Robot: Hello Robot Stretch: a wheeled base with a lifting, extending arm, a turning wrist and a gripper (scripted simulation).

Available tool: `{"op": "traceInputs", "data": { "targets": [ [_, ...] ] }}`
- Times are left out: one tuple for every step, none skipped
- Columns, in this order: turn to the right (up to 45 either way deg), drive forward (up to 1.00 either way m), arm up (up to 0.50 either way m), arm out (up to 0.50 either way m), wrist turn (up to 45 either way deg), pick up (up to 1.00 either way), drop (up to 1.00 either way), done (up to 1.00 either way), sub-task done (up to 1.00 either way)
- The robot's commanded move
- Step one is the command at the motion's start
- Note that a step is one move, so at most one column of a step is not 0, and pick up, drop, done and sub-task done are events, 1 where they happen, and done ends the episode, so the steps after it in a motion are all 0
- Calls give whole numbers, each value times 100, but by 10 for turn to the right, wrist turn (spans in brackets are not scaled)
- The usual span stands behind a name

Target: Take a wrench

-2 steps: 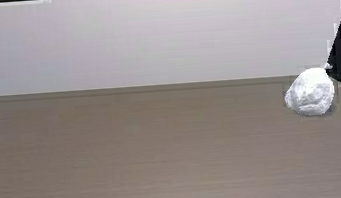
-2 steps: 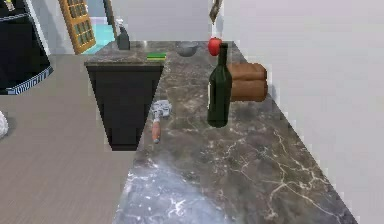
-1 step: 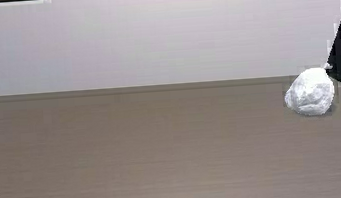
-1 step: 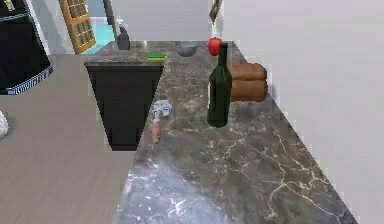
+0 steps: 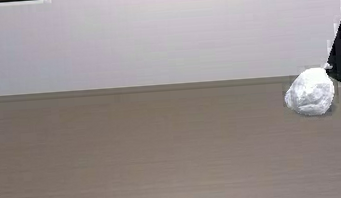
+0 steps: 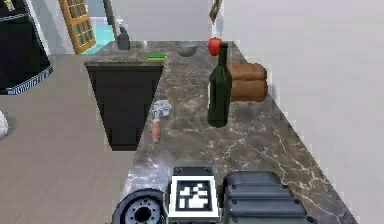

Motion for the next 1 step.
{"op": "traceInputs", "data": {
  "targets": [
    [0,0,0,30,0,0,0,0,0]
  ]
}}
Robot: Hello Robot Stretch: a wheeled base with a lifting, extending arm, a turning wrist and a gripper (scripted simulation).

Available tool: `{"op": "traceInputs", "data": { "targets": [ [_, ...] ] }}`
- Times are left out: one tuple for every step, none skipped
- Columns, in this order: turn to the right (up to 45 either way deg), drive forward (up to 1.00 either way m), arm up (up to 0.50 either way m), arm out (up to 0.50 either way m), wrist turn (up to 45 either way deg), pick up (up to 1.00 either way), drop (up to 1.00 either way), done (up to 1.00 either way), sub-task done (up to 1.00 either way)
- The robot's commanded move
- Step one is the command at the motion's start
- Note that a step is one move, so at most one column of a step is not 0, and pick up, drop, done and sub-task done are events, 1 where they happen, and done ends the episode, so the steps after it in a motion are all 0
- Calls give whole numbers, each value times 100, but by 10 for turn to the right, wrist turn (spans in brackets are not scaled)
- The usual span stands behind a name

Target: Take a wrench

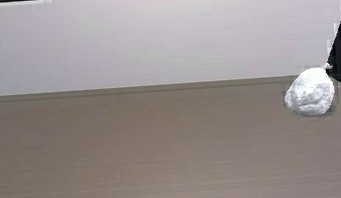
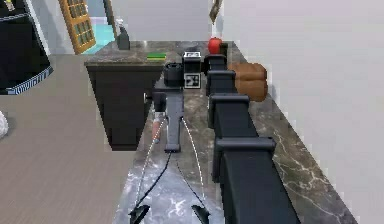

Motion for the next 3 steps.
{"op": "traceInputs", "data": {
  "targets": [
    [0,0,0,0,450,0,0,0,0],
    [0,0,0,0,450,0,0,0,0],
    [0,0,0,0,450,0,0,0,0]
  ]
}}
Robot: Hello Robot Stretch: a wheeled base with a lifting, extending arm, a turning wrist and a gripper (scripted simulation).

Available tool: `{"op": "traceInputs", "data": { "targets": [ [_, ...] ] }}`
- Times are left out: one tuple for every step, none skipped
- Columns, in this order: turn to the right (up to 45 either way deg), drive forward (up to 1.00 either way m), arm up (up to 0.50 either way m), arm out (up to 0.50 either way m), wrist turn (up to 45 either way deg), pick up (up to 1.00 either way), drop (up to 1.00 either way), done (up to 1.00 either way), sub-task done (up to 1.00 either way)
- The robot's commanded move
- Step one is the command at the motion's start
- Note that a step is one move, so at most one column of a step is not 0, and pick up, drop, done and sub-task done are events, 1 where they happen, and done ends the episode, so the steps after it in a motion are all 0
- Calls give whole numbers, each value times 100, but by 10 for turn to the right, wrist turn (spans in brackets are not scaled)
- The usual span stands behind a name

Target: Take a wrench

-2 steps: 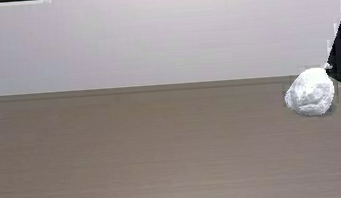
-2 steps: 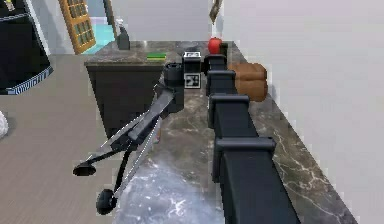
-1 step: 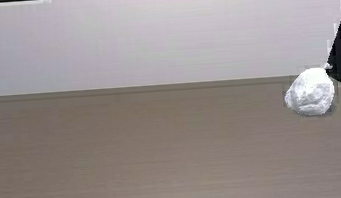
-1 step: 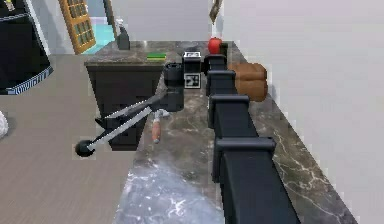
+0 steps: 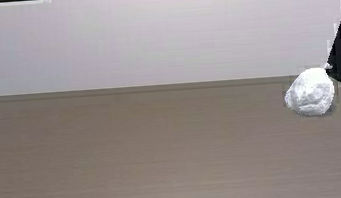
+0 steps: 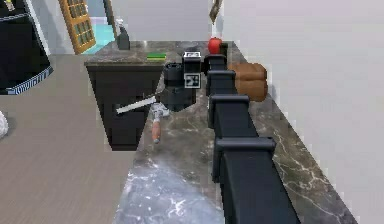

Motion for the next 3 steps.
{"op": "traceInputs", "data": {
  "targets": [
    [0,0,0,0,180,0,0,0,0],
    [0,0,-14,0,0,0,0,0,0],
    [0,0,0,0,0,100,0,0,0]
  ]
}}
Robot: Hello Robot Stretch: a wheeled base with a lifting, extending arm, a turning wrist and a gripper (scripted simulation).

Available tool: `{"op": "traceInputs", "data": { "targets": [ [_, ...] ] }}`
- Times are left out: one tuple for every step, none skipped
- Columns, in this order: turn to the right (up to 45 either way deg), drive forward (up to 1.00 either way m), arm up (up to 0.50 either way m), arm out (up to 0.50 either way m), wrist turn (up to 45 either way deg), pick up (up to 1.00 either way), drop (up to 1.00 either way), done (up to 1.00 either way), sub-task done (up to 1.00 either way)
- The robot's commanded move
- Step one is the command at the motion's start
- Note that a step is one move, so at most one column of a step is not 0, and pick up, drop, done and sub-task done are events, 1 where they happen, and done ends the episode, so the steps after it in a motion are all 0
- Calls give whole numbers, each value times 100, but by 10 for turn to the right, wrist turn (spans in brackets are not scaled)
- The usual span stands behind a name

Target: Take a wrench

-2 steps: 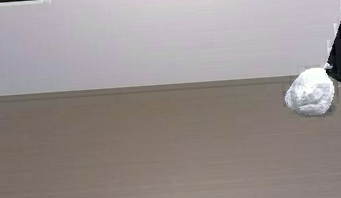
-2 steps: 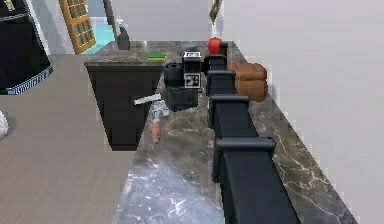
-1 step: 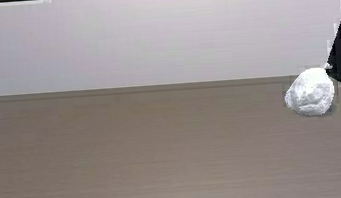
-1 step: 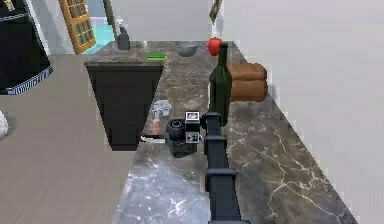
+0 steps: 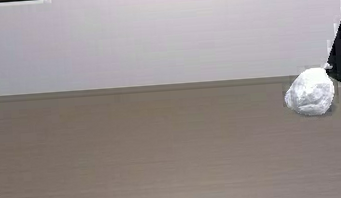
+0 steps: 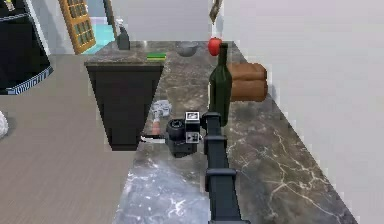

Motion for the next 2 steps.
{"op": "traceInputs", "data": {
  "targets": [
    [0,0,10,0,0,0,0,0,0],
    [0,0,0,0,0,0,0,100,0]
  ]
}}
